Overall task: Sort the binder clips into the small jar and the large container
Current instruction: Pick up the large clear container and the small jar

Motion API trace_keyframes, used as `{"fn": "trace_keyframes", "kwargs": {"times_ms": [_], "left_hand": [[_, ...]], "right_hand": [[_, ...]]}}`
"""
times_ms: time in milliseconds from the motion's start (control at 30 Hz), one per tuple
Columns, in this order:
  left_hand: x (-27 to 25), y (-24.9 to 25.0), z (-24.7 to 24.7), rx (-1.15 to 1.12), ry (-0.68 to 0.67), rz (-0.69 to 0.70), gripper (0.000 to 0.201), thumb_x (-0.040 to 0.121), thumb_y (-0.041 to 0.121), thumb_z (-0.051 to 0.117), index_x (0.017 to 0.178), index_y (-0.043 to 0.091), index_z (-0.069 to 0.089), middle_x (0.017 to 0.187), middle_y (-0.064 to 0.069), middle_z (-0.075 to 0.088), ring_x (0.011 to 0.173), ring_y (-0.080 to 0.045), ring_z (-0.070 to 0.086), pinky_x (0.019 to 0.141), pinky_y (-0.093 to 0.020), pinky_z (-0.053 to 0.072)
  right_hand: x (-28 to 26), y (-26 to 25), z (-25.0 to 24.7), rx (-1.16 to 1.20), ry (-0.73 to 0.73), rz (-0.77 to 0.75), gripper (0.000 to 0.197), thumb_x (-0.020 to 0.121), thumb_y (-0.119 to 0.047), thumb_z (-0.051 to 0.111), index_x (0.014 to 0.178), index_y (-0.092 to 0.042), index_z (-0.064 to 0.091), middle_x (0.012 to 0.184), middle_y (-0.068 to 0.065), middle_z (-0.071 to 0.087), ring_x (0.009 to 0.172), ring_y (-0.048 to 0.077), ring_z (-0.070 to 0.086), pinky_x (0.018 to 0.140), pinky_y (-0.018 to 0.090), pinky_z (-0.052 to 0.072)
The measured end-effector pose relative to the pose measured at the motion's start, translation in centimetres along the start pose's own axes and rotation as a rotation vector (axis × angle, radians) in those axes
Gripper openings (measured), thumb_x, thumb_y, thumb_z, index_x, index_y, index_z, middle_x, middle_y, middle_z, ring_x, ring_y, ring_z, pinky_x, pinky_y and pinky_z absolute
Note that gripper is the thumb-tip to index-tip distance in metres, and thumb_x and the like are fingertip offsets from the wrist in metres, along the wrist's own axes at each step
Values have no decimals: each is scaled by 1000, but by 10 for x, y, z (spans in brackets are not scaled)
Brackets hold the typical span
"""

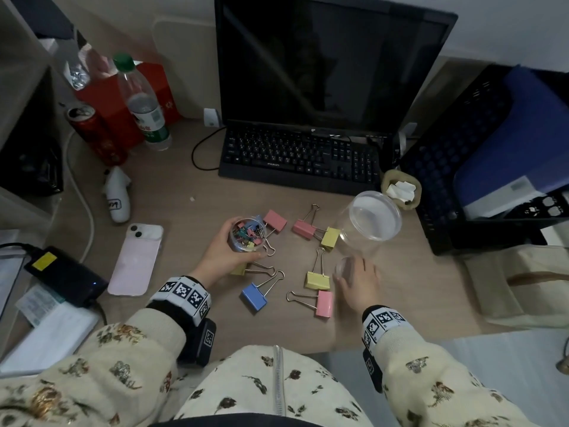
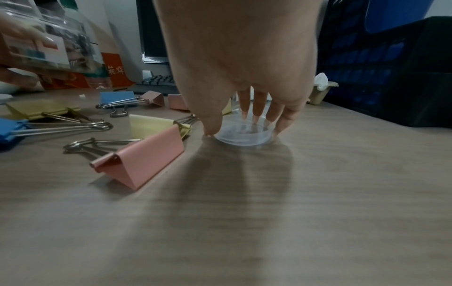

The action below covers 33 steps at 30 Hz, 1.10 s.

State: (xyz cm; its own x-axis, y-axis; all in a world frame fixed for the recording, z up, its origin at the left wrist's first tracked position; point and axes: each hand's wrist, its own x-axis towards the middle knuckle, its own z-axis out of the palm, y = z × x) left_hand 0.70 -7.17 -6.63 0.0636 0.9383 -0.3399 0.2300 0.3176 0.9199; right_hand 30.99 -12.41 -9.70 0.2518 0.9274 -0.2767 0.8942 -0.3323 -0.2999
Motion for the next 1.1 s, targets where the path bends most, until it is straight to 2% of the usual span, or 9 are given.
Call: {"fn": "trace_keyframes", "kwargs": {"times_ms": [167, 333, 433, 567, 700, 800, 933, 1000, 1100], "left_hand": [[0, 2, 2, 48, -24, 0, 89, 58, 15, 93, 134, 21, 46, 118, 12, 56, 111, -9, 56, 100, -29, 47], [-3, 1, 2, 73, -33, 17, 88, 57, 16, 93, 131, 25, 46, 114, 18, 54, 111, -10, 56, 97, -26, 46], [-3, 1, 1, 92, -36, 18, 87, 57, 19, 93, 130, 25, 46, 114, 17, 55, 110, -10, 57, 100, -30, 47], [-1, 5, 2, 92, -42, 0, 95, 57, 25, 94, 137, 24, 42, 121, 8, 55, 114, -14, 56, 102, -34, 47], [0, 14, 15, 61, -88, 34, 87, 57, 20, 94, 130, 26, 47, 118, 10, 58, 109, -10, 60, 100, -33, 50], [0, 25, 26, 41, -146, 68, 85, 55, 21, 95, 126, 30, 48, 116, 11, 60, 106, -6, 62, 95, -26, 52], [-1, 37, 29, 23, -187, 94, 91, 52, 24, 92, 132, 15, 49, 118, 2, 63, 103, -11, 65, 86, -22, 53], [-1, 41, 27, 32, -174, 103, 77, 60, 12, 87, 129, 10, 53, 110, 2, 66, 99, -10, 66, 79, -16, 52], [-2, 47, 23, 73, -150, 139, 49, 73, 3, 77, 116, 18, 59, 97, 12, 66, 88, 0, 63, 70, -8, 47]], "right_hand": [[6, -9, -1, 138, -130, 168, 77, 76, -38, 77, 138, -20, 34, 140, 16, 33, 129, 37, 29, 106, 47, 33], [8, -10, 1, 205, -151, 219, 90, 69, -40, 83, 137, -10, 32, 128, 15, 47, 118, 34, 49, 99, 45, 44], [7, -9, -1, 199, -139, 206, 62, 74, -36, 79, 122, -10, 49, 110, 9, 61, 100, 27, 59, 88, 42, 50], [4, -25, -27, 168, 2, 95, 18, 95, -27, 55, 105, -14, 61, 93, 6, 69, 89, 27, 65, 77, 34, 51], [0, -67, -53, 393, 228, -181, 20, 99, -19, 47, 109, -19, 64, 95, 3, 71, 83, 23, 67, 77, 38, 53], [-10, -106, -56, 432, 120, -386, 31, 99, -23, 45, 127, -26, 58, 117, -1, 68, 101, 14, 64, 92, 35, 51], [-20, -136, -43, 394, 6, -518, 49, 99, -44, 42, 146, -32, 37, 144, 2, 49, 131, 16, 46, 108, 39, 40], [-23, -143, -41, 311, 24, -584, 53, 100, -44, 41, 149, -27, 32, 153, 0, 36, 142, 13, 29, 116, 36, 28], [-25, -147, -36, 250, -6, -631, 65, 93, -60, 28, 150, -28, 29, 157, -3, 26, 146, 11, 15, 119, 34, 20]]}}
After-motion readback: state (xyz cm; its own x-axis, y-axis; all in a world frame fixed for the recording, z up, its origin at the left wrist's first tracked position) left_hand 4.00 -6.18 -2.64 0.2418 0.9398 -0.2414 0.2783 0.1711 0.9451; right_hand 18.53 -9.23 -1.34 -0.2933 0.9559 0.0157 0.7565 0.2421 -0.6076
